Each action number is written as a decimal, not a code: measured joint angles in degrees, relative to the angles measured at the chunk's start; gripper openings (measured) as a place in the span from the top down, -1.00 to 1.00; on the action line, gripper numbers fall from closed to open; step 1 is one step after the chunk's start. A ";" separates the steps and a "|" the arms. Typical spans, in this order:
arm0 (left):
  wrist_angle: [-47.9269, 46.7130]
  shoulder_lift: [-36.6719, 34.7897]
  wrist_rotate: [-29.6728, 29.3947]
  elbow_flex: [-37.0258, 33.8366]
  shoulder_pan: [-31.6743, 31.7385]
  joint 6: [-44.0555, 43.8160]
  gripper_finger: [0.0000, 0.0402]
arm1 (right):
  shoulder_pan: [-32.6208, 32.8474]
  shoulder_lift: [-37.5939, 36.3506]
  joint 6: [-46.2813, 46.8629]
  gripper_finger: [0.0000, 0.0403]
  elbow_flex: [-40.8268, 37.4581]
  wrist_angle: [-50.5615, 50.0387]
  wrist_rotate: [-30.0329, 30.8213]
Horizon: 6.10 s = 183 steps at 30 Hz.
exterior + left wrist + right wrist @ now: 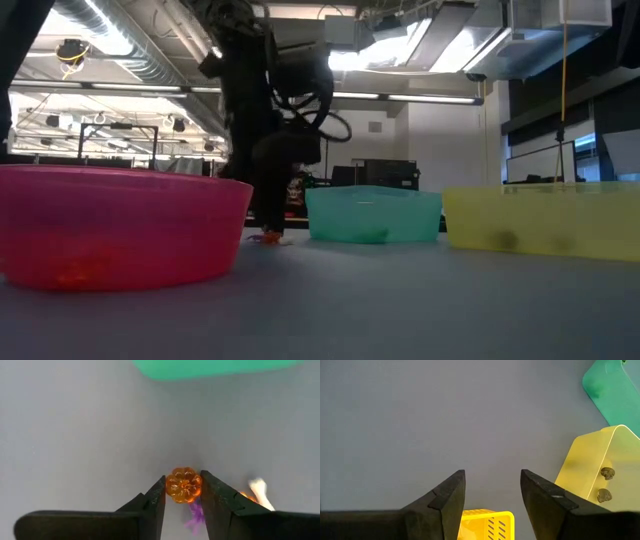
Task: Sort Halloween decoration
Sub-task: Put the orange pumpkin toy into the pink bowl, then put the green skeleton toy into the green bin
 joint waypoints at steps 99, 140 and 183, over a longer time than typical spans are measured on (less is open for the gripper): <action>-35.50 -0.42 -0.37 17.97 -13.10 12.47 -0.08 | 0.02 0.00 0.00 0.06 0.00 0.00 0.42; -11.27 -13.13 3.92 -13.21 0.59 5.72 -0.03 | -29.80 0.00 -31.72 0.06 0.00 29.42 0.62; -4.91 -12.99 4.78 -13.26 -4.97 -3.81 -0.03 | -29.62 0.00 -31.98 0.06 0.00 29.35 -0.12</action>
